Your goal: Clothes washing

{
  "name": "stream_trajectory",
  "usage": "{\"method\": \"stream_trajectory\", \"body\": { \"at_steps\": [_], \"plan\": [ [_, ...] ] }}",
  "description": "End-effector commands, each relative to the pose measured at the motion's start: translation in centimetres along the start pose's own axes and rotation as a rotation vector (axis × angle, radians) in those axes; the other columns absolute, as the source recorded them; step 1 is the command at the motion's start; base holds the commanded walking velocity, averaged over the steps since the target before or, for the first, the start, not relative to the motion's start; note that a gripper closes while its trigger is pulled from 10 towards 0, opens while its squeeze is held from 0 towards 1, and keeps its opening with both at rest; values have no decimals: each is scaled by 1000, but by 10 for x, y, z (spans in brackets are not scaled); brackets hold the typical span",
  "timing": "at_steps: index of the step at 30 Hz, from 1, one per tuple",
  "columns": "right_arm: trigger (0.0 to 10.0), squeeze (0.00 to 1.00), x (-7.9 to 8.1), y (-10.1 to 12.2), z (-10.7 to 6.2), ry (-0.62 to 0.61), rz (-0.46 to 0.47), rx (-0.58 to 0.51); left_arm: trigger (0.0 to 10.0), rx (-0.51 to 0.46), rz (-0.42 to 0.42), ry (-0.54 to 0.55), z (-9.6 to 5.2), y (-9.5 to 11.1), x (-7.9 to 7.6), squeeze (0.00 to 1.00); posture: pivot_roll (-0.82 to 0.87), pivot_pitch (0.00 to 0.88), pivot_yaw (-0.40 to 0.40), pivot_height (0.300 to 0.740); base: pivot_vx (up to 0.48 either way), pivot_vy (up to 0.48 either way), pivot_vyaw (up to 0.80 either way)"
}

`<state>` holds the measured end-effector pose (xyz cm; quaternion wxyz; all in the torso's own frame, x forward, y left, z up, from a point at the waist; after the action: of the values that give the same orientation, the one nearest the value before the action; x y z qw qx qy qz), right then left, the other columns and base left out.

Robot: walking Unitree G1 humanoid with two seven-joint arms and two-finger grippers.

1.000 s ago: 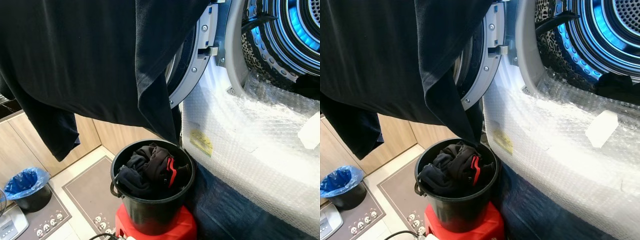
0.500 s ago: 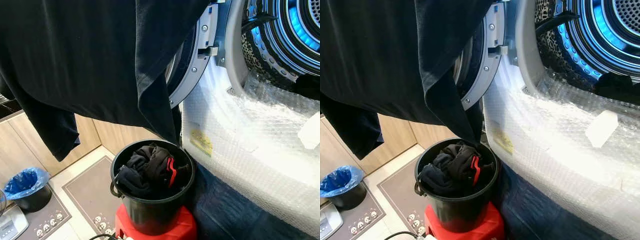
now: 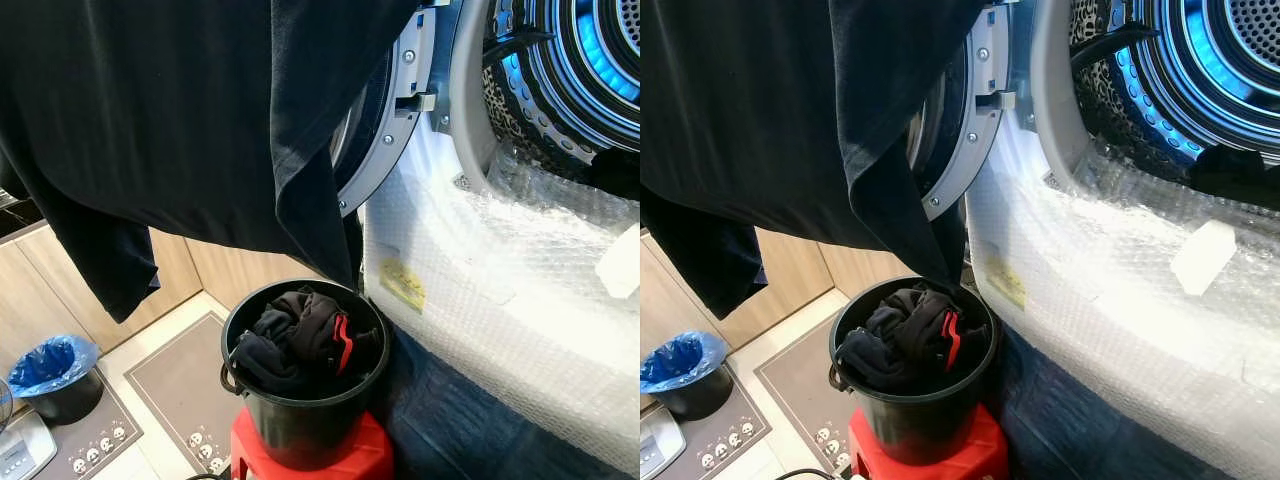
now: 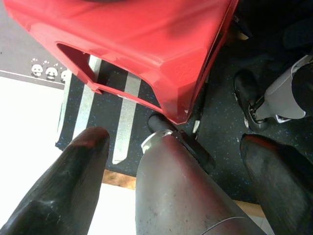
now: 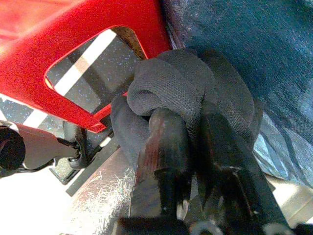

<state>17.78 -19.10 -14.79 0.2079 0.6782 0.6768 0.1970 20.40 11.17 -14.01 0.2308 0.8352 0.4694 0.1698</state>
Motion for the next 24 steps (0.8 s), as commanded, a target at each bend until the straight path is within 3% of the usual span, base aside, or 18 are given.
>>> {"method": "stream_trajectory", "body": {
  "at_steps": [1, 9, 14, 18, 24],
  "plan": [
    [10000, 0, 3, -5, -1, 3, -3, 13, 10000, 39, 24, 3, -1, -10, 2, 0, -141, 0, 46, 740, 0, 0, 0],
    [10000, 0, 8, -11, -1, 5, -11, 27, 10000, 26, -1, 14, -1, -4, 8, 0, -142, 0, 53, 740, 0, 0, 0],
    [10000, 0, 10, -5, 0, 20, -36, 15, 10000, -7, 29, 63, -1, 8, 23, 0, -136, 0, 54, 740, 0, 0, 0],
    [10000, 0, 5, 3, 1, 20, -18, 5, 10000, -6, -2, 91, -4, 7, 39, 0, -136, 0, 55, 740, 0, 0, 0],
    [10000, 0, -2, 13, 3, 25, -15, -13, 10000, -20, -34, 121, -6, 9, 49, 0, -117, 0, 37, 740, 0, 0, 0]
  ]
}}
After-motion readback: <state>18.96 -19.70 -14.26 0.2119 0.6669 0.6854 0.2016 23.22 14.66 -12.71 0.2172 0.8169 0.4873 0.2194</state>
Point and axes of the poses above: a point about 5 cm out from each wrist's last joint towards the gripper, its own z axis pointing out of the wrist towards the gripper, its own y axis along the axis of the wrist's last joint, x = y × z, the point moved 6 cm from there along z, pointing out of the wrist towards the gripper, and after that the axes turned 3 degrees about z, right-handed, at the moved point
